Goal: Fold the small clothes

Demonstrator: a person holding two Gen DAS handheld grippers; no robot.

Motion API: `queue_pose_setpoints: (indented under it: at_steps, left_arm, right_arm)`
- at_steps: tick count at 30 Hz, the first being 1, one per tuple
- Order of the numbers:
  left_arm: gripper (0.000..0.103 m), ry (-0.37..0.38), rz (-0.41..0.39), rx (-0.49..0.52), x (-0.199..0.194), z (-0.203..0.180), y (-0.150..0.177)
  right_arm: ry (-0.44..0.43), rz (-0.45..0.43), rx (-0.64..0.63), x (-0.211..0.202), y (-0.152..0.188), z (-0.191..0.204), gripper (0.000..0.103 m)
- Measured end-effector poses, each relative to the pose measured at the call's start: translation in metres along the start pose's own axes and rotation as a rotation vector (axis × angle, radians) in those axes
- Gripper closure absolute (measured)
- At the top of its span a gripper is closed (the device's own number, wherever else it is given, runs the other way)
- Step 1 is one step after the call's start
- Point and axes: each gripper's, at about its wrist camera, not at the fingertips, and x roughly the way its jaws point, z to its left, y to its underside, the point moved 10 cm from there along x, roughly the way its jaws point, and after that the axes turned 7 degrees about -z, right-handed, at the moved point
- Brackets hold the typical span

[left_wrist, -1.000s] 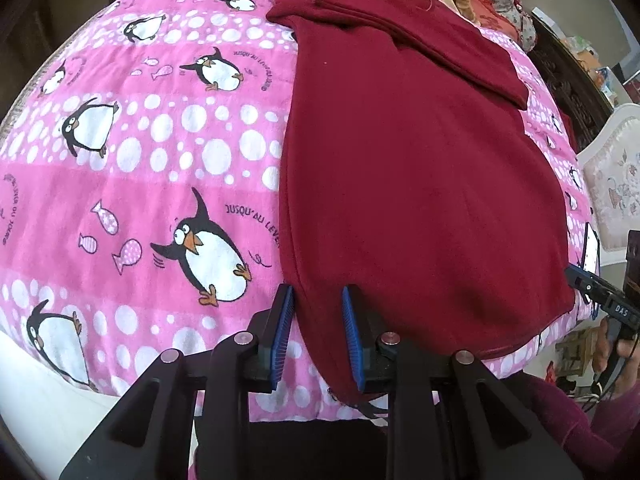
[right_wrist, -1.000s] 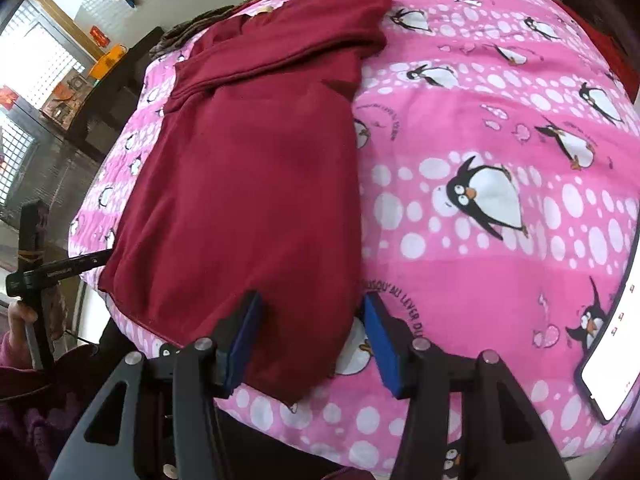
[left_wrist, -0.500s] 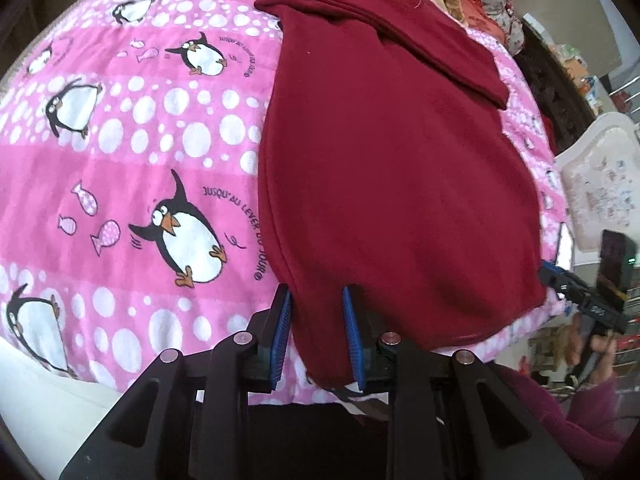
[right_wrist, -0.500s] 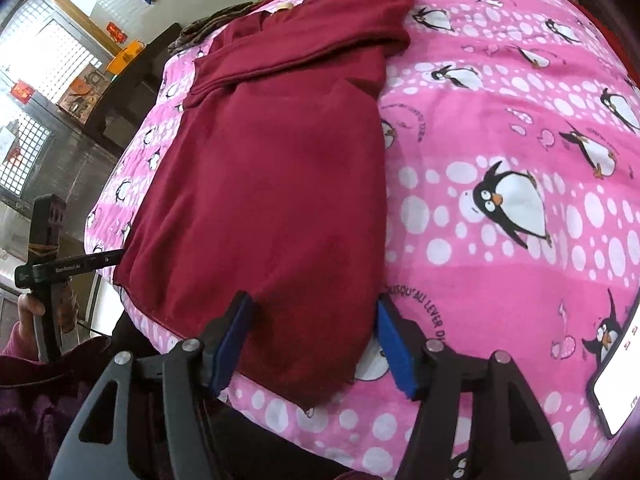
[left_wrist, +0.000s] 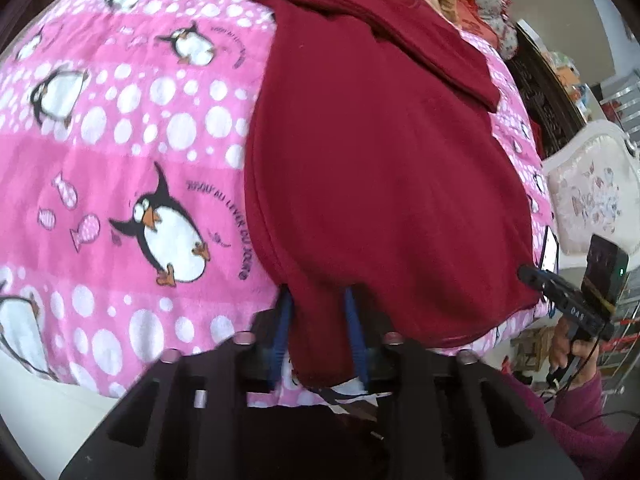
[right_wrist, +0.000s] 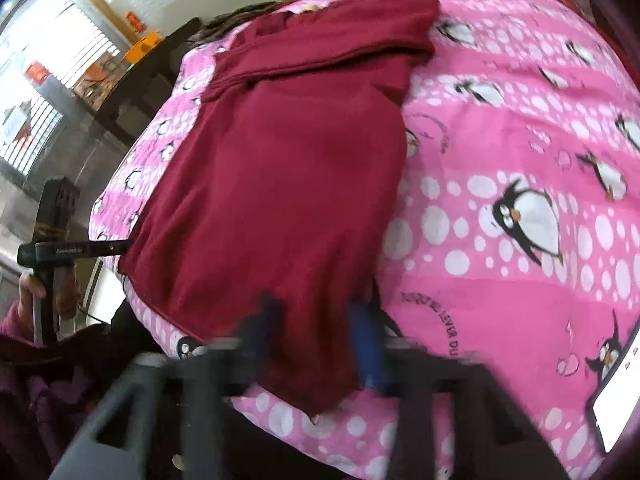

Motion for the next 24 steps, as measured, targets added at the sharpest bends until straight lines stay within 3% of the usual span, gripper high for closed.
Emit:
queue_pose_setpoints:
  at_steps: [3, 8, 12, 16, 24]
  left_arm:
    - [0.103, 0.047, -0.033, 0.031, -0.014, -0.009, -0.014]
    - [0.103, 0.132, -0.187, 0.024, -0.055, -0.019, -0.073]
    - [0.103, 0.100, -0.281, -0.007, -0.063, -0.010, -0.124]
    - [0.103, 0.083, -0.356, -0.038, -0.063, 0.001, -0.177]
    - [0.103, 0.021, -0.450, -0.067, -0.031, 0.004, -0.294]
  right_arm:
    - [-0.042, 0.000, 0.001, -0.004, -0.006, 0.008, 0.090]
    - [-0.175, -0.087, 0.042, -0.019, -0.053, 0.024, 0.090]
    - [-0.236, -0.190, 0.077, -0.027, -0.108, 0.026, 0.090]
    - [-0.216, -0.284, 0.068, -0.022, -0.172, 0.019, 0.090]
    - [-0.112, -0.361, 0.115, 0.020, -0.282, -0.018, 0.090]
